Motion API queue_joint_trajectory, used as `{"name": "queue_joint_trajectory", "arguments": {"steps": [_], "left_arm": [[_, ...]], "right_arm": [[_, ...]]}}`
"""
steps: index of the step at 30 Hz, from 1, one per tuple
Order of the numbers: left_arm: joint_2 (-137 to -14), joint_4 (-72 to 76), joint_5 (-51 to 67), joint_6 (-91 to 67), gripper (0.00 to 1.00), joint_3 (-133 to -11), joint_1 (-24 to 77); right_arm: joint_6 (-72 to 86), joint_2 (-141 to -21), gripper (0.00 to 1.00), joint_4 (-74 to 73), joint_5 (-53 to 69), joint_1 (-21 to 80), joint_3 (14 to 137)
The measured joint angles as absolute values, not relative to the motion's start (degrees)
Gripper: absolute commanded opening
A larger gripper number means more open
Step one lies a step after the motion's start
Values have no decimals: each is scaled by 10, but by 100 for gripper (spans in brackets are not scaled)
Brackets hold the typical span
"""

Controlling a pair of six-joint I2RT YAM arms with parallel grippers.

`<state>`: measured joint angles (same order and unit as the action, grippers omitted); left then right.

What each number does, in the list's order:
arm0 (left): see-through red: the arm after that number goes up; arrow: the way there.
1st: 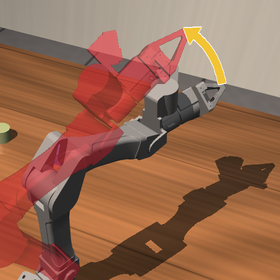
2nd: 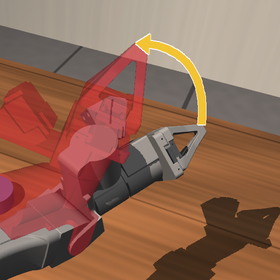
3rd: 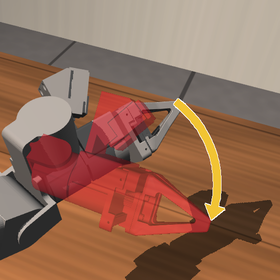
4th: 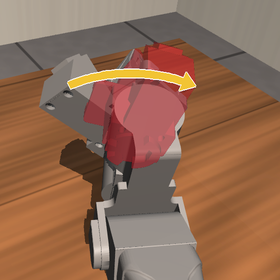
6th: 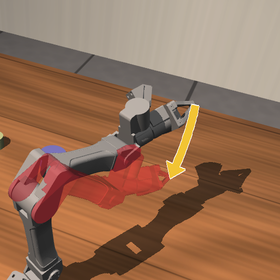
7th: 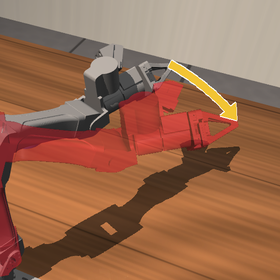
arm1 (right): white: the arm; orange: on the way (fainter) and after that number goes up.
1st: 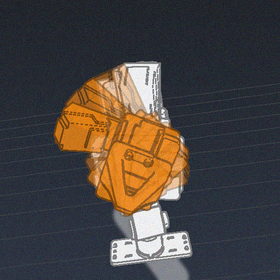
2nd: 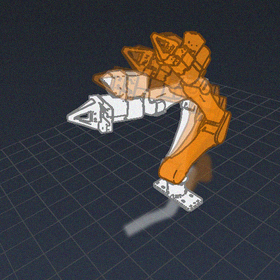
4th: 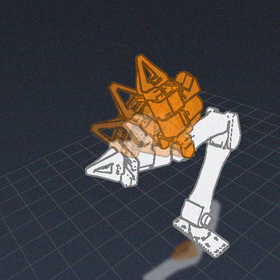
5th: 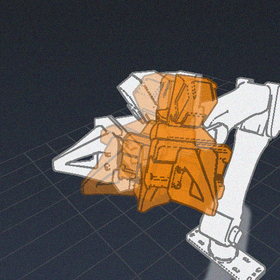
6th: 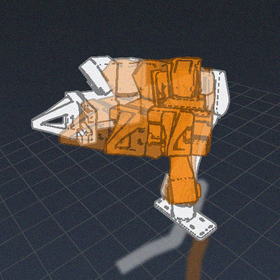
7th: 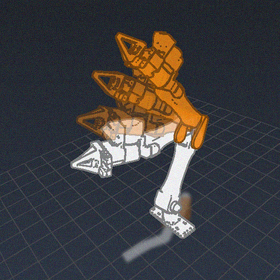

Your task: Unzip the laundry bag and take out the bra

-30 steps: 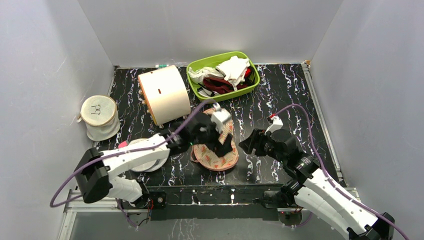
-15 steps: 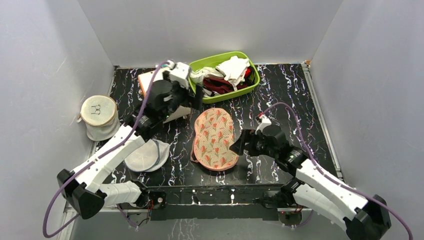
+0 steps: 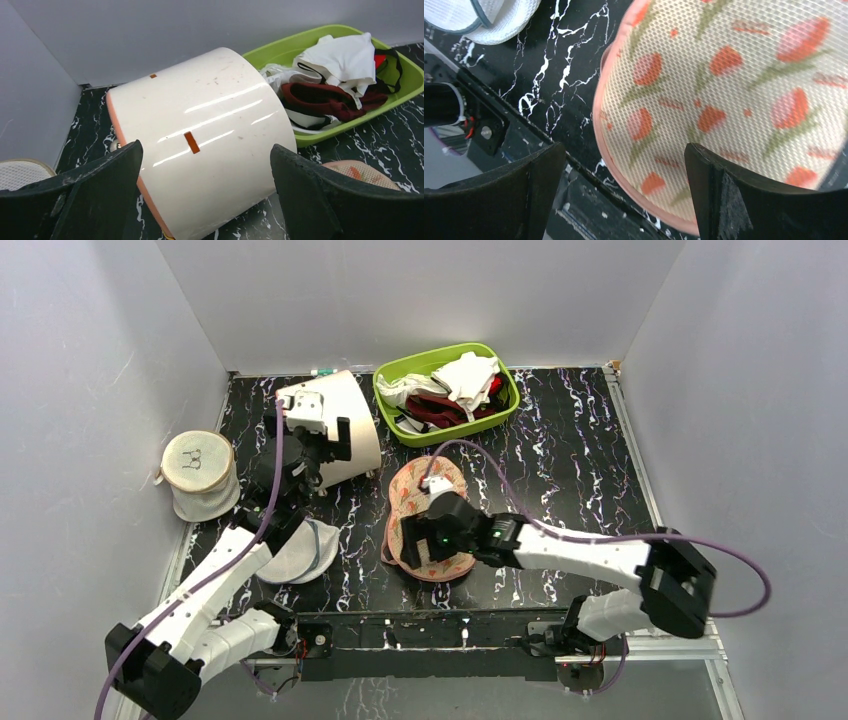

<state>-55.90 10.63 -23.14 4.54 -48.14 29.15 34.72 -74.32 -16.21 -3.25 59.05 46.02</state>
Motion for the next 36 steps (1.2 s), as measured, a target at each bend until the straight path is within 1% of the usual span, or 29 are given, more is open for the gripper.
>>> {"name": "queue_joint_trajectory", "arguments": {"steps": [4, 8, 11, 15, 20, 22, 25, 27, 29, 34, 36], "left_arm": [[-530, 126, -248, 54, 98, -466, 285], [-516, 146, -255, 60, 98, -466, 285], [-516, 148, -254, 60, 98, -466, 285], [-517, 148, -250, 57, 98, -466, 285], [-517, 147, -245, 54, 98, -466, 285], [-517, 147, -244, 54, 98, -466, 285], [-516, 146, -246, 54, 98, -466, 285], [-515, 145, -251, 55, 98, -466, 285], [-509, 149, -260, 57, 98, -462, 285], [-484, 165, -297, 68, 98, -439, 285], [-480, 173, -311, 73, 98, -435, 285]], "right_arm": [[341, -823, 92, -157, -46, 617, 504], [346, -846, 98, -151, -50, 618, 492], [352, -832, 98, -149, -61, 612, 462], [359, -777, 98, -172, -75, 579, 407], [332, -696, 98, -214, -83, 556, 407], [320, -689, 98, -223, -75, 566, 427], [307, -716, 98, -235, -81, 601, 473], [302, -753, 93, -251, -107, 631, 517], [304, -801, 86, -276, -153, 656, 565], [369, -948, 85, -400, -324, 700, 716], [400, -1007, 83, -455, -392, 717, 772]]}}
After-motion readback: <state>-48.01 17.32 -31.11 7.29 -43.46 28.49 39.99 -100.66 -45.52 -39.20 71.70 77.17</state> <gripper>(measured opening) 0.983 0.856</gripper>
